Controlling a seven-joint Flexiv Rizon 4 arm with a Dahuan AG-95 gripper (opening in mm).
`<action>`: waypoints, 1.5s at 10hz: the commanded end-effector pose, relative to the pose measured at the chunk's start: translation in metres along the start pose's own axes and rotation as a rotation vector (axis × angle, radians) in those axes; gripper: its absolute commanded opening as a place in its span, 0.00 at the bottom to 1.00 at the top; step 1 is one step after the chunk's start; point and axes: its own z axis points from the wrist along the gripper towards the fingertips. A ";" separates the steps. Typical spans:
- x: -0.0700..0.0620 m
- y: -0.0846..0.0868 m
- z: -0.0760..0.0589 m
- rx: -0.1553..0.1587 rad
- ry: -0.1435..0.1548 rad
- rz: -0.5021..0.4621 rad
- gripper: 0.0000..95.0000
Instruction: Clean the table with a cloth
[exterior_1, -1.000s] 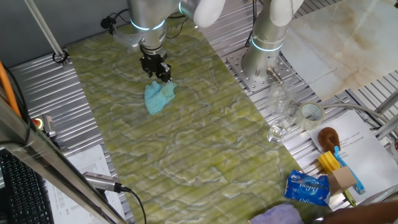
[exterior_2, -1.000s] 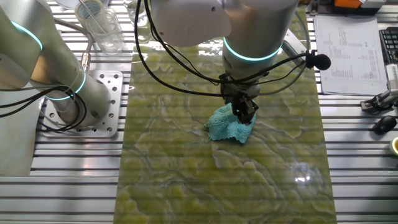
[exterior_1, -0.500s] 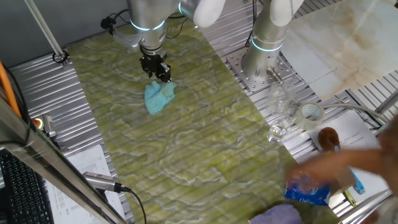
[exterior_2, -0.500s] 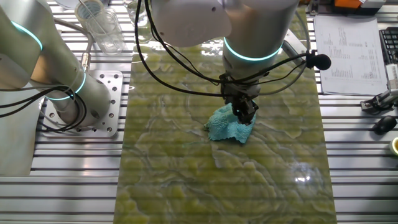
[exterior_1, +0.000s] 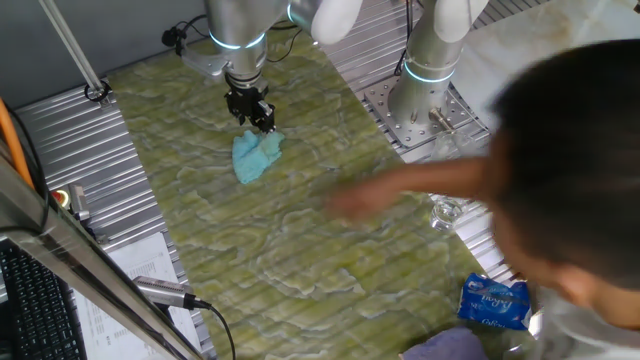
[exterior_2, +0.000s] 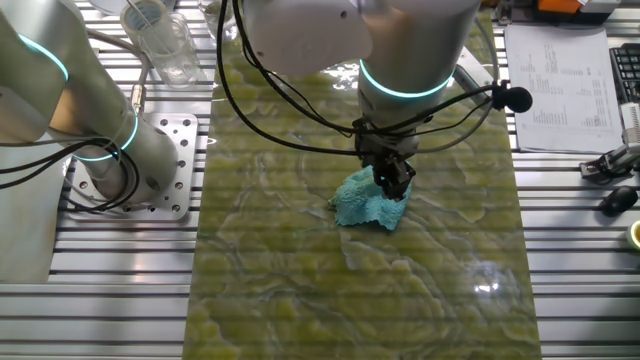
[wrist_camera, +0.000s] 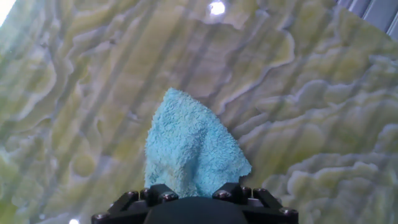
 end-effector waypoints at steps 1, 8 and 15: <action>0.000 0.000 0.000 0.000 0.000 0.000 0.60; 0.040 -0.041 -0.022 -0.023 -0.003 0.287 0.00; 0.040 -0.041 -0.022 -0.019 -0.008 0.318 0.00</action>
